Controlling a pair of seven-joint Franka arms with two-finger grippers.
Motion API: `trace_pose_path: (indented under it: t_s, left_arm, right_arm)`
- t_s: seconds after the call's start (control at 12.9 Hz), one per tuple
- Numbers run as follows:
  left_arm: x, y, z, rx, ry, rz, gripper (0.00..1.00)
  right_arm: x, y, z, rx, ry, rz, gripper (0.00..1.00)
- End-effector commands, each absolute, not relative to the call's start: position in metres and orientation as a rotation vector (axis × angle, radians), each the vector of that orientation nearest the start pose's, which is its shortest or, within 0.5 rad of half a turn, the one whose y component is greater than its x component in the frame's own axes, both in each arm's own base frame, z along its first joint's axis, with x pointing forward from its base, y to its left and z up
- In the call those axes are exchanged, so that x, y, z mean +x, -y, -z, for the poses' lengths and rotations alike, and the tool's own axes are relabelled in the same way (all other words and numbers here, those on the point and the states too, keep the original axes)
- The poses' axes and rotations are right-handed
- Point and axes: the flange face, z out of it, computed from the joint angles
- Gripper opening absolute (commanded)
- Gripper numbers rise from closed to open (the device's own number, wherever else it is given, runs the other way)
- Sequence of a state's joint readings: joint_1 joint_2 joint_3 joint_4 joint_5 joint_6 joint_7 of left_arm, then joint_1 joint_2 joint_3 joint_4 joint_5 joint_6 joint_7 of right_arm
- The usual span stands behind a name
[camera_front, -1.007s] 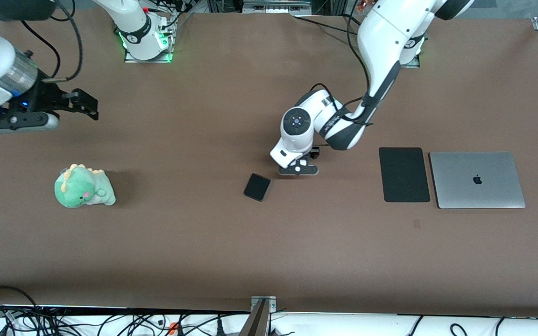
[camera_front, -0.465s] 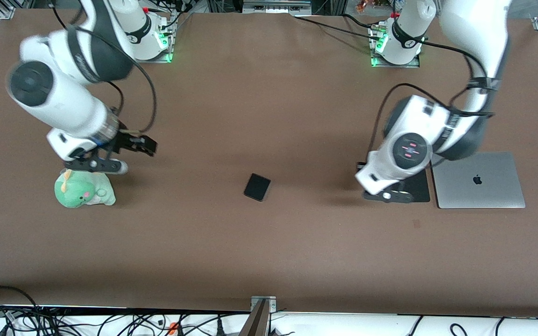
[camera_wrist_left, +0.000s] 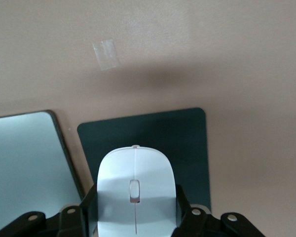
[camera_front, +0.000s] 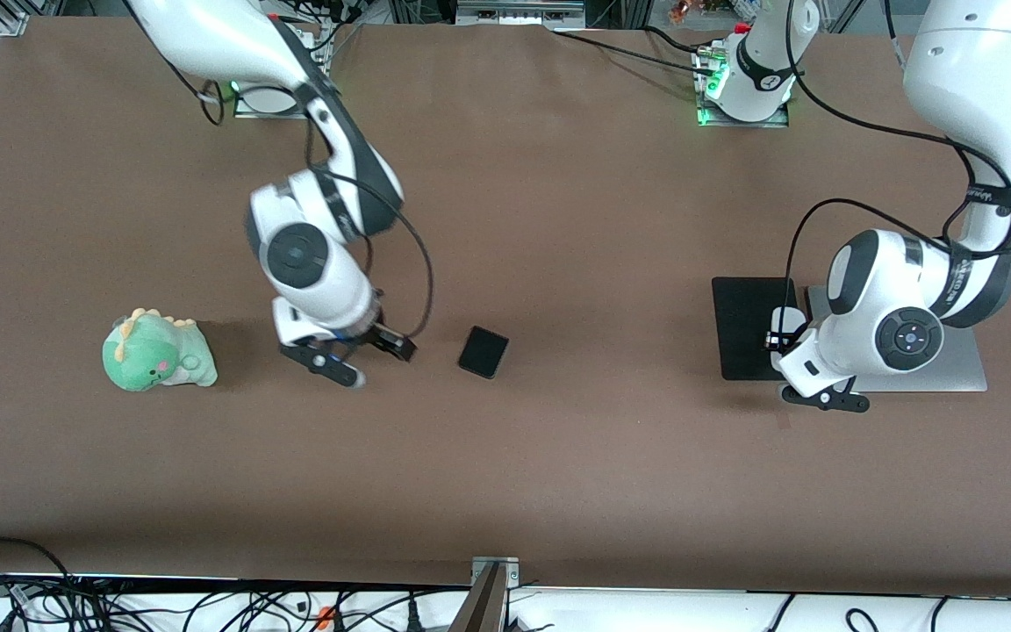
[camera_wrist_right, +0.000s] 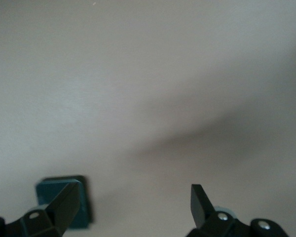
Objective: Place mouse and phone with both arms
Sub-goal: 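Carry the mouse onto the mouse pad while the right gripper grasps the phone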
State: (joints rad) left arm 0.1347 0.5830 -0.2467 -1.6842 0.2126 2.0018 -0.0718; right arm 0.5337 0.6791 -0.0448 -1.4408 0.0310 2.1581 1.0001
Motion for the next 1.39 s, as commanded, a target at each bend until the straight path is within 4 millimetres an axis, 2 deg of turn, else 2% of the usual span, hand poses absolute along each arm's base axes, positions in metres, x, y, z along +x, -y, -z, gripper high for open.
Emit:
trace_pose_path:
  t_s: [0.0, 0.15, 0.23, 0.31, 0.39, 0.62, 0.85, 0.93, 1.08, 1.24, 1.32]
  left_arm:
    - [0.63, 0.038, -0.226, -3.032, -0.256, -0.292, 0.3]
    - [0.613, 0.026, -0.2, -3.055, -0.266, -0.241, 0.3]
    - [0.602, 0.028, -0.192, -3.062, -0.278, -0.221, 0.3]
    - [0.594, 0.028, -0.194, -3.061, -0.283, -0.215, 0.31]
    - [0.587, 0.028, -0.197, -3.056, -0.283, -0.218, 0.31]
    - [0.564, 0.033, -0.173, -3.083, -0.286, -0.163, 0.32]
    - [0.565, 0.03, -0.174, -3.085, -0.274, -0.161, 0.54]
    - [0.565, 0.03, -0.175, -3.085, -0.274, -0.161, 1.0]
    - [0.57, 0.027, -0.184, -3.075, -0.272, -0.175, 1.0]
    - [0.585, 0.03, -0.221, -3.045, -0.27, -0.195, 1.0]
    - [0.596, 0.031, -0.246, -3.021, -0.269, -0.235, 1.0]
  right_arm:
    - [0.661, -0.402, -0.249, -2.903, -0.937, 0.133, 1.0]
    - [0.657, -0.421, -0.226, -2.84, -0.967, 0.186, 1.0]
    - [0.655, -0.428, -0.219, -2.809, -0.985, 0.202, 1.0]
    - [0.649, -0.438, -0.209, -2.789, -0.987, 0.208, 1.0]
    - [0.644, -0.445, -0.203, -2.785, -0.989, 0.205, 1.0]
    - [0.624, -0.466, -0.199, -2.833, -0.965, 0.164, 1.0]
    - [0.612, -0.475, -0.191, -2.868, -0.918, 0.16, 1.0]
    - [0.607, -0.476, -0.184, -2.887, -0.907, 0.151, 1.0]
    - [0.602, -0.478, -0.182, -2.905, -0.889, 0.157, 1.0]
    - [0.597, -0.475, -0.176, -2.962, -0.887, 0.124, 1.0]
    - [0.597, -0.474, -0.182, -2.978, -0.893, 0.107, 1.0]
